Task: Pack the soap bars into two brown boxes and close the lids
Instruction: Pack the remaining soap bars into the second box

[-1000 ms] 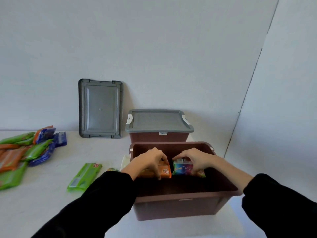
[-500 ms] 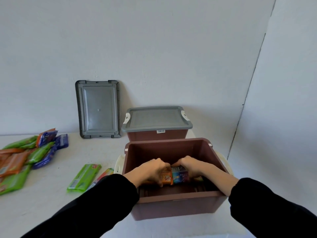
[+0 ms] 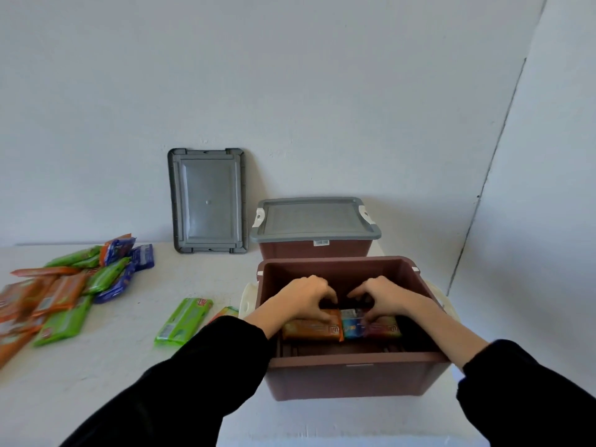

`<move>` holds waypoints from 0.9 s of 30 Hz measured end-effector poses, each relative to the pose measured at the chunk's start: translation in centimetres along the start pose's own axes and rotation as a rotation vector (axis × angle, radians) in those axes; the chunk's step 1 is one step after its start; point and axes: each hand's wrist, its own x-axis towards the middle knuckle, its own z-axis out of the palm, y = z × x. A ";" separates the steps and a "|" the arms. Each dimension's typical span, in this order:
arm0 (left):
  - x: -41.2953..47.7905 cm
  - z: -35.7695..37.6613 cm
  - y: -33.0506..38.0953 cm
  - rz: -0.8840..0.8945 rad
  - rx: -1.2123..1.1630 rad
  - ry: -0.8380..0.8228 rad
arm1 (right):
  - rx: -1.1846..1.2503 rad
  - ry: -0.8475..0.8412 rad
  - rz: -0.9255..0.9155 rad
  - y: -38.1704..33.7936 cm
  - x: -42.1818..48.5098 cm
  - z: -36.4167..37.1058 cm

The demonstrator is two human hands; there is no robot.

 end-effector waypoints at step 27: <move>-17.1 6.2 -15.8 -0.853 -0.493 0.215 | 0.243 0.195 0.042 -26.5 7.8 10.5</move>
